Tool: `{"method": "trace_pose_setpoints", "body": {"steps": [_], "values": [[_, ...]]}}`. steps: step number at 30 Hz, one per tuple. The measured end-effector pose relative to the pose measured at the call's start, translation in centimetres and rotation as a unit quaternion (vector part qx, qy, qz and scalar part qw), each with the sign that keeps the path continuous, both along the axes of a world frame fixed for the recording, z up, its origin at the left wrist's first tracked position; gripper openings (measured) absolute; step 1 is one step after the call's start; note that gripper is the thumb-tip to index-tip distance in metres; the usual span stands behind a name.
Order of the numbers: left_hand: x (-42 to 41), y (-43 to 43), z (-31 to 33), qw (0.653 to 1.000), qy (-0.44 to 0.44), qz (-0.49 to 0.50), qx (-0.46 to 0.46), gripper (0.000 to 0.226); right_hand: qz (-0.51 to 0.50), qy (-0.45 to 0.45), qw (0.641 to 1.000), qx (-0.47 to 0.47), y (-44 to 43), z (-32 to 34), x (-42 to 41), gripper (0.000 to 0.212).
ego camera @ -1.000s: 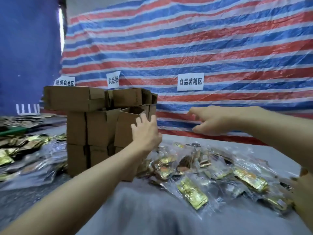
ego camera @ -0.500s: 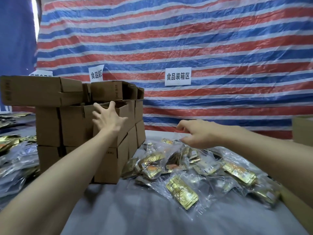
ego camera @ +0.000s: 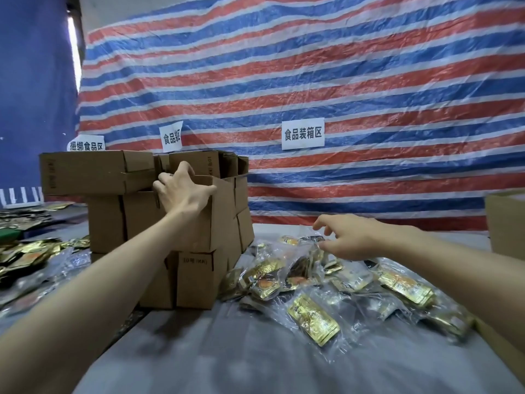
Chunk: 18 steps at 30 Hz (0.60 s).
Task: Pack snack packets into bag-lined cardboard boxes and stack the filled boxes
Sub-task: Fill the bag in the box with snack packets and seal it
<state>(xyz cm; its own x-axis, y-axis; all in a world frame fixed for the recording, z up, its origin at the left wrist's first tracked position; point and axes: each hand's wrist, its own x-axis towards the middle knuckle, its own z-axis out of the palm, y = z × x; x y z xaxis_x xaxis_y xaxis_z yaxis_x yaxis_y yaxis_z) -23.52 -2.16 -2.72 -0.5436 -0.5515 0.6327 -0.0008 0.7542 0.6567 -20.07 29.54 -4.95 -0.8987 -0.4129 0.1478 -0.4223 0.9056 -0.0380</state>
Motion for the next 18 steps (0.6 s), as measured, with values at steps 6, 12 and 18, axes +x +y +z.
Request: {"method": "trace_pose_setpoints", "body": {"steps": [6,12,18], "values": [[6.2,2.4,-0.2,0.993,0.042,-0.101,-0.052,0.052,-0.012,-0.035,0.997,-0.069,0.4,-1.6,0.6,0.055],[11.2,6.4,-2.9,0.953,0.06,-0.297,-0.008,0.05,-0.016,-0.077,0.92,-0.385,0.8,-4.8,1.6,0.066],[12.7,7.2,-9.1,0.881,0.025,-0.454,0.132,0.057,0.032,-0.166,0.752,-0.637,2.9,-11.1,5.3,0.065]]}}
